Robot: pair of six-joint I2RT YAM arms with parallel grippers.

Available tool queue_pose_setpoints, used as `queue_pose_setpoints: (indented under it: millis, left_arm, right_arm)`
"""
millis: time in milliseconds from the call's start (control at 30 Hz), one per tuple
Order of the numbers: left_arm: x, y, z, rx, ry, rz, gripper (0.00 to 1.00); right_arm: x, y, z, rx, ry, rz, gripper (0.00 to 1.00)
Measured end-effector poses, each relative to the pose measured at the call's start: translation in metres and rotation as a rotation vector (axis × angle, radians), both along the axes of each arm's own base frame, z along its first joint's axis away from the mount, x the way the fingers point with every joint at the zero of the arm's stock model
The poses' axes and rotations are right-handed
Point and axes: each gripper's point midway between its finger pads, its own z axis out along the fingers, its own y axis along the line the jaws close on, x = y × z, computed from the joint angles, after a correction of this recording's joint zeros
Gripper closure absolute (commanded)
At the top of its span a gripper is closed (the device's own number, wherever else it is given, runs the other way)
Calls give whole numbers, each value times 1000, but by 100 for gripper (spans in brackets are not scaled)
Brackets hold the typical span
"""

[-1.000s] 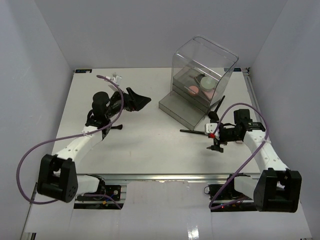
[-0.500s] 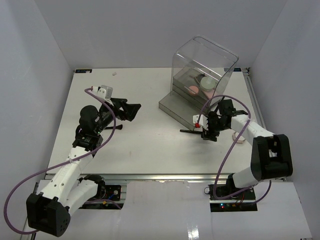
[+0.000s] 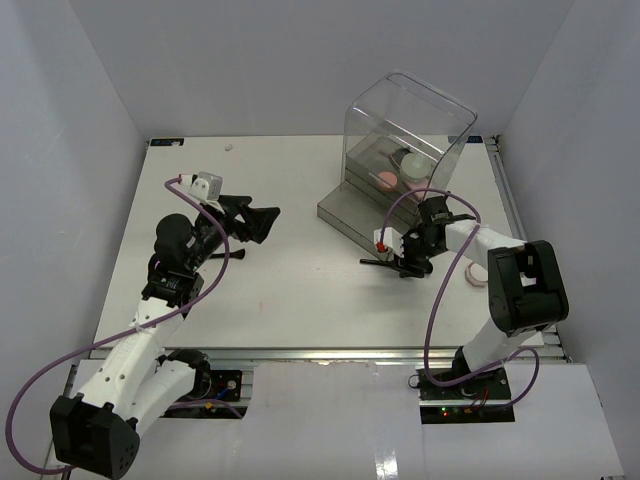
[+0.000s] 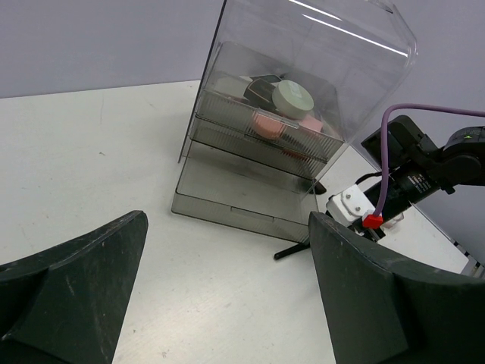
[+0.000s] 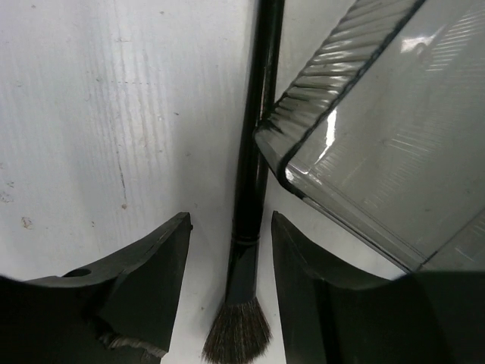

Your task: Organize the makeup

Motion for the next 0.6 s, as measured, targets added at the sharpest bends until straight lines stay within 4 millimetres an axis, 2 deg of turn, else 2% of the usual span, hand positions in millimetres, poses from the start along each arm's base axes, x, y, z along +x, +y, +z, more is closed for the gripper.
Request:
queue_pose_setpoints:
  millis: [133,333,600]
  left_arm:
    - [0,0,0,3,-2,2,2]
    - [1,1,0,5,-2,6,2]
    - [1,1,-1,7,-3,8,2]
  right_arm:
    - [-1,1,0,-2,5,1,66]
    - [-3,2,-1,-6,2,24,75]
    - [-28,2,7,-14,14,104,85]
